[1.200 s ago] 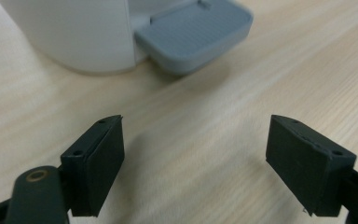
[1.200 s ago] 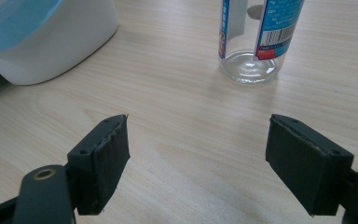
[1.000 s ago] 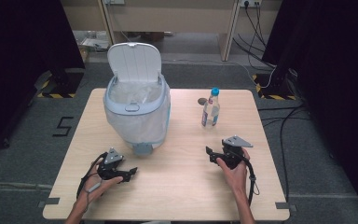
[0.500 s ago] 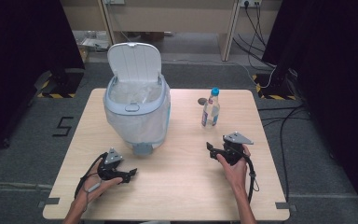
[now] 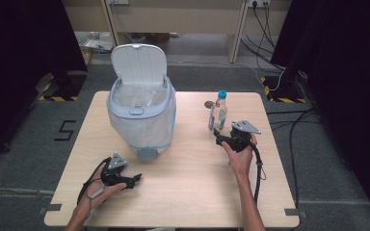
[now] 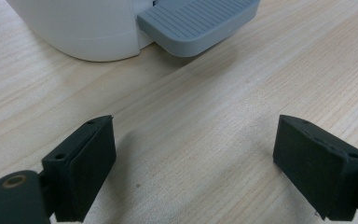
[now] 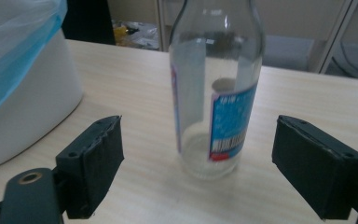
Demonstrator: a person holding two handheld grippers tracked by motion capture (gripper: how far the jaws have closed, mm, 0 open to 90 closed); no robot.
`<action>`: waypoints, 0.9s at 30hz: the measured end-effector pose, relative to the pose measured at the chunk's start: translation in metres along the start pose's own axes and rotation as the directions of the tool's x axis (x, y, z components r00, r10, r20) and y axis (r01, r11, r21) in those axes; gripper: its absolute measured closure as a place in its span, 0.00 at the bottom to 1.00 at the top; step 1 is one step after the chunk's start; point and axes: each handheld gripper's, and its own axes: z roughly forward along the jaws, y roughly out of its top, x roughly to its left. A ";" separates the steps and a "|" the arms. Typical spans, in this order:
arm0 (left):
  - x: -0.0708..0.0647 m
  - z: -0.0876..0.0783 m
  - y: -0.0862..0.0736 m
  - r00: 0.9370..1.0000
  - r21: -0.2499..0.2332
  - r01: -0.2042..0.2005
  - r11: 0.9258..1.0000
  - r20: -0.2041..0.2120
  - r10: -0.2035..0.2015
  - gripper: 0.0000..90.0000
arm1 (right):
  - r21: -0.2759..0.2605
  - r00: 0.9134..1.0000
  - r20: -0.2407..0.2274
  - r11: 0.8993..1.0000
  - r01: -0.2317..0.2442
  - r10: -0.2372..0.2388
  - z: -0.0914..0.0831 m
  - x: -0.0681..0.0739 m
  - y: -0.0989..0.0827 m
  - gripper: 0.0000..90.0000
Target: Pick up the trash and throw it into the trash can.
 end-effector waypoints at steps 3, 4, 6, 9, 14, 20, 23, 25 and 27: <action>0.000 0.000 0.000 1.000 0.000 0.000 1.000 0.001 0.000 0.14 | -0.004 1.000 0.008 1.000 0.006 -0.006 0.007 -0.002 0.006 0.19; 0.000 0.000 0.000 1.000 -0.001 0.002 1.000 0.001 -0.002 0.14 | 0.002 1.000 0.016 1.000 0.007 -0.007 0.010 -0.003 0.009 0.19; 0.000 0.000 0.000 1.000 0.001 0.000 1.000 0.001 0.000 0.14 | 0.011 1.000 0.029 1.000 0.009 -0.010 0.017 -0.006 0.011 0.19; 0.000 0.000 0.000 1.000 0.000 0.001 1.000 0.001 -0.001 0.14 | 0.021 0.999 0.039 1.000 0.008 -0.009 0.028 -0.010 0.009 0.19; 0.000 0.000 0.000 1.000 -0.003 0.004 1.000 0.002 -0.004 0.14 | 0.027 0.999 0.029 1.000 0.012 -0.013 0.042 -0.010 0.004 0.19; 0.000 0.000 0.000 1.000 -0.002 0.003 1.000 0.002 -0.003 0.14 | 0.034 0.999 0.037 0.999 0.003 -0.005 0.056 -0.010 0.000 0.20; 0.000 0.000 0.000 1.000 -0.003 0.003 1.000 0.000 -0.003 0.14 | 0.041 0.999 0.038 0.999 0.009 -0.010 0.062 -0.010 -0.001 0.20; 0.000 0.000 0.000 1.000 -0.002 0.005 1.000 0.003 -0.005 0.14 | 0.048 0.999 0.042 0.999 0.010 -0.013 0.066 -0.010 -0.004 0.21; 0.000 0.000 0.000 1.000 -0.001 0.004 1.000 0.002 -0.004 0.14 | 0.050 0.999 0.047 0.999 0.005 -0.008 0.070 -0.011 -0.007 0.23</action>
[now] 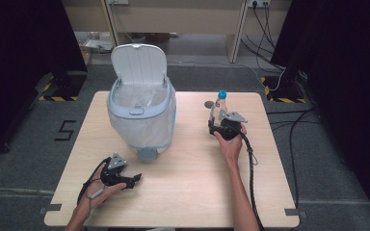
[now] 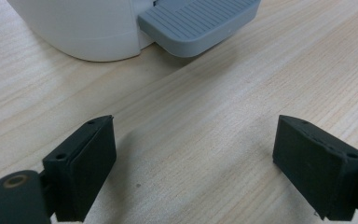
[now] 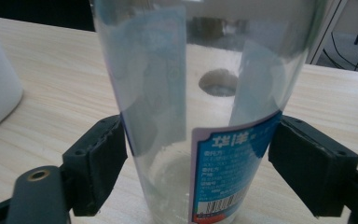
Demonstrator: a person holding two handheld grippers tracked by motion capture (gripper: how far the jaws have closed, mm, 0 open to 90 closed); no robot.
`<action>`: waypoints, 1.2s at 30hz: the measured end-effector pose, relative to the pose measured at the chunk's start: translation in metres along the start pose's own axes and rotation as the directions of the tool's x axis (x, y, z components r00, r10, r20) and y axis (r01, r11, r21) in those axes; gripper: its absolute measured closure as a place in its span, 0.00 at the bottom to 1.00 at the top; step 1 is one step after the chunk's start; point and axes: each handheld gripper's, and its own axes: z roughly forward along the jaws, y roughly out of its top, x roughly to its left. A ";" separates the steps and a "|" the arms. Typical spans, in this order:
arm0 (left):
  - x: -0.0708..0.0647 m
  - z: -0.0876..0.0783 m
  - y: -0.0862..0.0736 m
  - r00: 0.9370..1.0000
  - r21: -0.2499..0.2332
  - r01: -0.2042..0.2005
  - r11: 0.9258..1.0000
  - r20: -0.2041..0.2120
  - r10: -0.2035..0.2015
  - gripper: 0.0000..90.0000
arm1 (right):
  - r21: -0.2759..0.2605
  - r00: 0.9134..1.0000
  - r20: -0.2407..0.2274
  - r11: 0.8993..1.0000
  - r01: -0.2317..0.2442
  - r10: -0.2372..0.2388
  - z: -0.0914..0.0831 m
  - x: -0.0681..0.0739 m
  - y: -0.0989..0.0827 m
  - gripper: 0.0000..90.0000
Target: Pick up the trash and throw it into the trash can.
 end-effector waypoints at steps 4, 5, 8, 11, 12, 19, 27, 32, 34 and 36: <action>0.000 0.000 0.000 1.000 0.000 0.000 1.000 0.000 0.000 0.14 | -0.007 1.000 -0.014 1.000 0.015 -0.015 0.006 -0.001 -0.004 0.29; 0.000 0.000 0.000 1.000 -0.002 0.000 1.000 -0.002 0.000 0.14 | -0.010 1.000 -0.018 1.000 0.008 -0.008 0.007 -0.001 -0.005 0.30; 0.000 0.000 0.000 1.000 -0.002 0.001 1.000 -0.002 -0.001 0.14 | -0.025 1.000 -0.007 0.999 0.021 -0.021 0.008 0.001 -0.006 0.31; 0.000 0.000 0.000 1.000 -0.002 0.001 1.000 -0.002 -0.001 0.14 | -0.024 0.998 0.006 0.998 0.058 -0.058 0.005 0.005 -0.005 0.31; 0.000 0.000 0.000 1.000 -0.002 0.001 1.000 -0.002 -0.001 0.14 | -0.024 0.998 0.006 0.998 0.058 -0.058 0.005 0.005 -0.005 0.31; 0.000 0.000 0.000 1.000 -0.002 0.000 1.000 -0.003 0.000 0.14 | -0.030 0.999 -0.018 0.999 0.043 -0.043 -0.008 0.013 0.003 0.31; 0.000 0.000 0.000 1.000 0.000 -0.004 1.000 -0.005 0.004 0.14 | -0.062 0.998 -0.035 0.997 0.045 -0.048 -0.030 0.019 0.019 0.31; 0.000 0.000 0.000 1.000 0.001 -0.004 1.000 -0.005 0.004 0.14 | -0.077 0.997 -0.053 0.996 0.047 -0.052 -0.042 0.025 0.029 0.31; 0.000 0.000 0.000 1.000 0.001 -0.004 1.000 -0.005 0.004 0.14 | -0.079 0.997 -0.063 0.996 0.048 -0.053 -0.047 0.028 0.034 0.31; 0.000 0.000 0.000 1.000 0.001 -0.004 1.000 -0.005 0.004 0.14 | -0.086 0.995 -0.075 0.995 0.056 -0.063 -0.055 0.034 0.045 0.31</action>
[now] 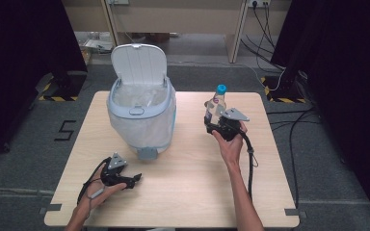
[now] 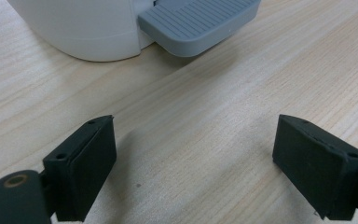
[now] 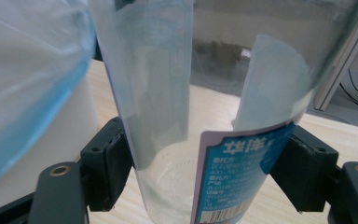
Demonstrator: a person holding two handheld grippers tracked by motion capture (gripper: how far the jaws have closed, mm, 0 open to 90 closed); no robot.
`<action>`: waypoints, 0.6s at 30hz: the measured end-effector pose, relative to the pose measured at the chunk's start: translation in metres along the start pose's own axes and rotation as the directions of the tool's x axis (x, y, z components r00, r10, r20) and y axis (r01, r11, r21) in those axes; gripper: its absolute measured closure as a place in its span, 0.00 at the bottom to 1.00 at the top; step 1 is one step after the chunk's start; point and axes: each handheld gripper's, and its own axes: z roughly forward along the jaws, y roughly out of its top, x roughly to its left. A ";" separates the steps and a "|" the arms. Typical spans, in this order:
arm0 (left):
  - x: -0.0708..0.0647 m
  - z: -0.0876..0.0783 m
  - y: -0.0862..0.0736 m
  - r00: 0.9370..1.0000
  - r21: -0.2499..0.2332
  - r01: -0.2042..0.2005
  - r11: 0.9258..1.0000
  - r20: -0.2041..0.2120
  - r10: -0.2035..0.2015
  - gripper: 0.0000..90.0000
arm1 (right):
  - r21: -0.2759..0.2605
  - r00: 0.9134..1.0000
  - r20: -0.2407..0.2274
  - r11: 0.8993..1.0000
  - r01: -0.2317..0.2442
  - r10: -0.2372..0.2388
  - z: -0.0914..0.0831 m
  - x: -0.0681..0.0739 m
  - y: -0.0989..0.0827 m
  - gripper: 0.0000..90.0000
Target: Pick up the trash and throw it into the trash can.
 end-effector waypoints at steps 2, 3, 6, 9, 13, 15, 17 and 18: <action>0.000 0.000 0.000 1.000 -0.001 0.000 1.000 0.000 0.000 0.14 | -0.002 1.000 -0.005 1.000 -0.001 0.001 -0.002 0.002 0.004 0.31; 0.000 0.000 0.000 1.000 0.000 0.000 1.000 0.000 0.000 0.14 | -0.006 1.000 -0.008 1.000 0.003 -0.003 -0.004 0.004 0.007 0.31; 0.000 0.000 0.000 1.000 0.000 0.000 1.000 0.000 0.000 0.14 | -0.013 1.000 -0.020 1.000 0.012 -0.012 -0.011 0.009 0.019 0.31; 0.000 0.000 0.000 1.000 -0.001 0.000 1.000 0.000 0.000 0.14 | -0.019 0.999 -0.026 1.000 0.018 -0.019 -0.017 0.014 0.029 0.31; 0.000 0.000 0.000 1.000 -0.001 0.000 1.000 0.000 0.000 0.14 | -0.032 0.999 -0.040 0.999 0.028 -0.030 -0.025 0.021 0.042 0.31; 0.000 0.000 0.000 1.000 -0.001 0.001 1.000 0.000 -0.001 0.14 | -0.037 0.998 -0.058 0.999 0.035 -0.037 -0.030 0.026 0.052 0.31; 0.000 0.000 0.000 1.000 -0.001 0.001 1.000 0.000 -0.001 0.14 | -0.037 0.997 -0.065 0.999 0.036 -0.038 -0.033 0.028 0.056 0.31; 0.000 0.000 0.000 1.000 -0.001 0.000 1.000 0.000 0.000 0.14 | -0.040 0.997 -0.070 0.998 0.038 -0.041 -0.034 0.030 0.060 0.31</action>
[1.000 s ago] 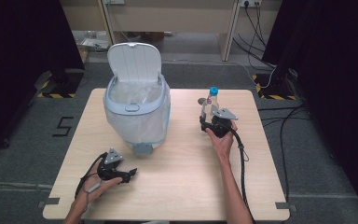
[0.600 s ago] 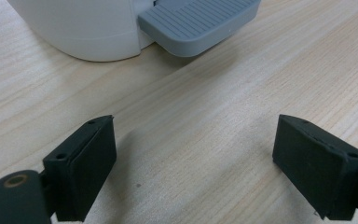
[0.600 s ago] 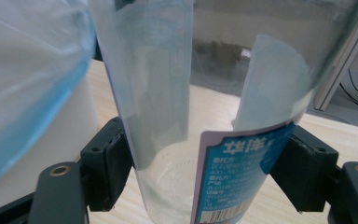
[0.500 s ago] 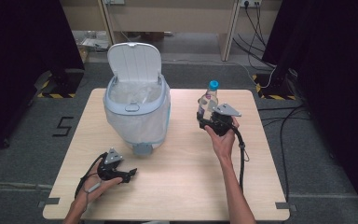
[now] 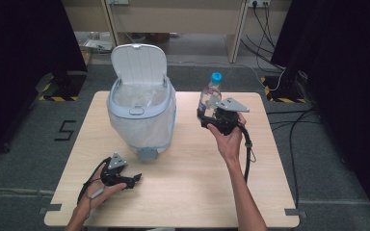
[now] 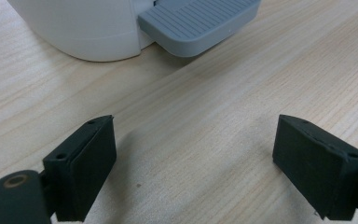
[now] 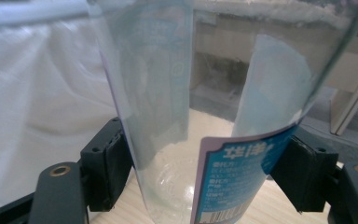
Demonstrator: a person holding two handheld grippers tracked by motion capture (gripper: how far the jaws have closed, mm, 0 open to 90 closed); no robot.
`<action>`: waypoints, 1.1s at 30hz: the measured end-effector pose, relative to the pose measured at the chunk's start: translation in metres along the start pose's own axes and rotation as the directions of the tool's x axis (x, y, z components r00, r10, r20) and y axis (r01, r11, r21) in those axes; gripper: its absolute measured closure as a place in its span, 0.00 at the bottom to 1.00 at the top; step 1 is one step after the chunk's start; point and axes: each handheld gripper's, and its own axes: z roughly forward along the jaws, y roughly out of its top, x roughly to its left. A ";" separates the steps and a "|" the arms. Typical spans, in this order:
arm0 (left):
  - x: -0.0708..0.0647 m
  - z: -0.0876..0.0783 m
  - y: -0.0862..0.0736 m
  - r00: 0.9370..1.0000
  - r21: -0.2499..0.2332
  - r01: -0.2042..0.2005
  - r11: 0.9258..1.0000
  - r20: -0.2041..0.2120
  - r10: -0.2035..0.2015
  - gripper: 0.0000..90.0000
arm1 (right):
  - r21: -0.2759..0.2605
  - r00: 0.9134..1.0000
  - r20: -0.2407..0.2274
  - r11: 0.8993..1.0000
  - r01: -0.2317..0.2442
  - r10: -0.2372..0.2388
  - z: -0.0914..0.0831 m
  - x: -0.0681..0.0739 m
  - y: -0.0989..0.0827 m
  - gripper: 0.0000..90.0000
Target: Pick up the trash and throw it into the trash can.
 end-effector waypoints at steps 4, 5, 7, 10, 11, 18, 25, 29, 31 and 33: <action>0.000 0.000 0.000 1.000 0.002 -0.002 1.000 -0.001 0.002 0.14 | -0.002 0.999 -0.040 1.000 0.006 -0.006 -0.008 0.009 0.019 0.31; 0.000 0.000 0.000 1.000 0.002 -0.002 1.000 -0.001 0.002 0.14 | -0.001 0.999 -0.047 1.000 0.008 -0.008 -0.009 0.011 0.023 0.31; 0.000 0.000 0.000 1.000 0.002 -0.002 1.000 0.000 0.002 0.14 | -0.003 0.999 -0.050 1.000 0.015 -0.015 -0.011 0.013 0.027 0.31; 0.000 0.000 0.000 1.000 0.000 0.000 1.000 0.000 0.000 0.14 | -0.007 0.997 -0.061 0.999 0.037 -0.038 -0.016 0.020 0.040 0.31; 0.000 0.000 0.000 1.000 0.000 0.000 1.000 0.000 0.000 0.14 | -0.007 0.997 -0.066 0.999 0.038 -0.039 -0.017 0.022 0.044 0.31; 0.000 0.000 0.000 1.000 0.000 -0.001 1.000 0.000 0.001 0.14 | -0.014 0.991 -0.106 0.997 0.078 -0.079 -0.024 0.038 0.072 0.31; 0.000 0.000 0.000 1.000 0.003 -0.001 1.000 0.003 0.001 0.14 | -0.037 0.986 -0.137 0.996 0.086 -0.090 -0.023 0.053 0.104 0.31; 0.000 -0.001 0.000 1.000 0.006 -0.001 1.000 0.003 0.001 0.14 | -0.032 0.984 -0.154 0.995 0.091 -0.095 -0.016 0.058 0.114 0.31; 0.000 0.000 0.000 1.000 0.005 -0.001 1.000 0.003 0.001 0.14 | -0.027 0.981 -0.167 0.995 0.095 -0.099 -0.008 0.064 0.122 0.31; 0.000 0.000 0.000 1.000 0.004 -0.001 1.000 0.002 0.001 0.14 | -0.025 0.979 -0.177 0.995 0.094 -0.097 -0.002 0.068 0.127 0.31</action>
